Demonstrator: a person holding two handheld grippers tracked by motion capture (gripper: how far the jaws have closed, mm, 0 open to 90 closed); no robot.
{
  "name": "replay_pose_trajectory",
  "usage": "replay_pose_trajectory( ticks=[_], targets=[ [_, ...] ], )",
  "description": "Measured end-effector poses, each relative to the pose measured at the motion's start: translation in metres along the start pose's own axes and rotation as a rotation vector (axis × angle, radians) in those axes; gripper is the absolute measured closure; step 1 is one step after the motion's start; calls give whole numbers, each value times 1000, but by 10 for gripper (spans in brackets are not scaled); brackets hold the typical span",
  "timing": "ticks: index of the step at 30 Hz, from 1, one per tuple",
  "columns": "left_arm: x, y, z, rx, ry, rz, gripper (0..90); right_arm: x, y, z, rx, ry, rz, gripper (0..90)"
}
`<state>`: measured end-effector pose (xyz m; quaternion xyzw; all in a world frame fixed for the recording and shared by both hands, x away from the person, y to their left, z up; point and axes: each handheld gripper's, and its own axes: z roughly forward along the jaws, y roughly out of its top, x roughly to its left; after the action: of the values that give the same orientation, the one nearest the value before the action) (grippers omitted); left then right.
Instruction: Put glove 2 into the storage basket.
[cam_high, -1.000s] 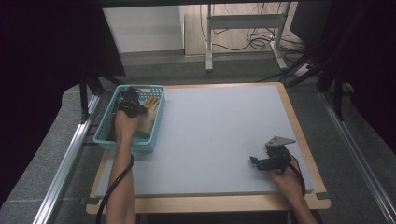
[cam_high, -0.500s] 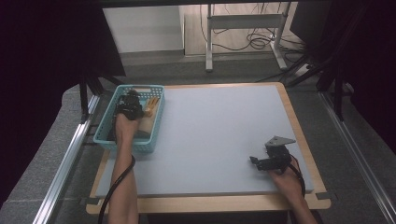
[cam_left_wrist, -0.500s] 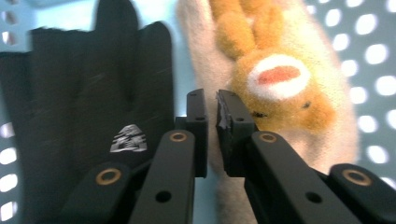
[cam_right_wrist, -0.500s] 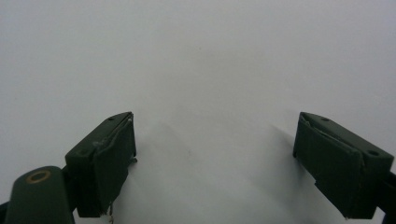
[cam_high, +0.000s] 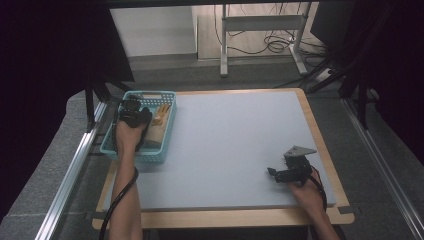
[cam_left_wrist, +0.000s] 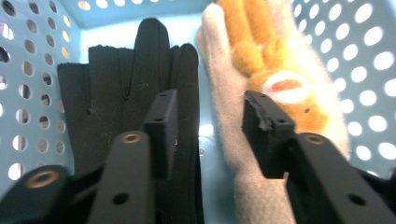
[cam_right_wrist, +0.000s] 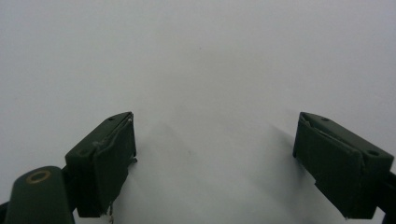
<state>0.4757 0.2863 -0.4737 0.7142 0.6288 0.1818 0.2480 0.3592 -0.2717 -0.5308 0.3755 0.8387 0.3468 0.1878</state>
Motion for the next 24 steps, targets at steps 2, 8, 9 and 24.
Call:
replay_pose_trajectory(
  ticks=[2,8,9,24],
  targets=[
    [-1,-1,-5,-24,-5,3,475,0,0,0,0,0,0,129],
    [1,-4,-13,-77,-54,-11,315,0,0,0,0,0,-1,129],
    [1,-4,-14,-84,-59,-10,292,0,0,0,0,0,-1,129],
    [-8,-11,-33,-149,-116,53,79,0,0,0,0,0,-2,129]
  ],
)
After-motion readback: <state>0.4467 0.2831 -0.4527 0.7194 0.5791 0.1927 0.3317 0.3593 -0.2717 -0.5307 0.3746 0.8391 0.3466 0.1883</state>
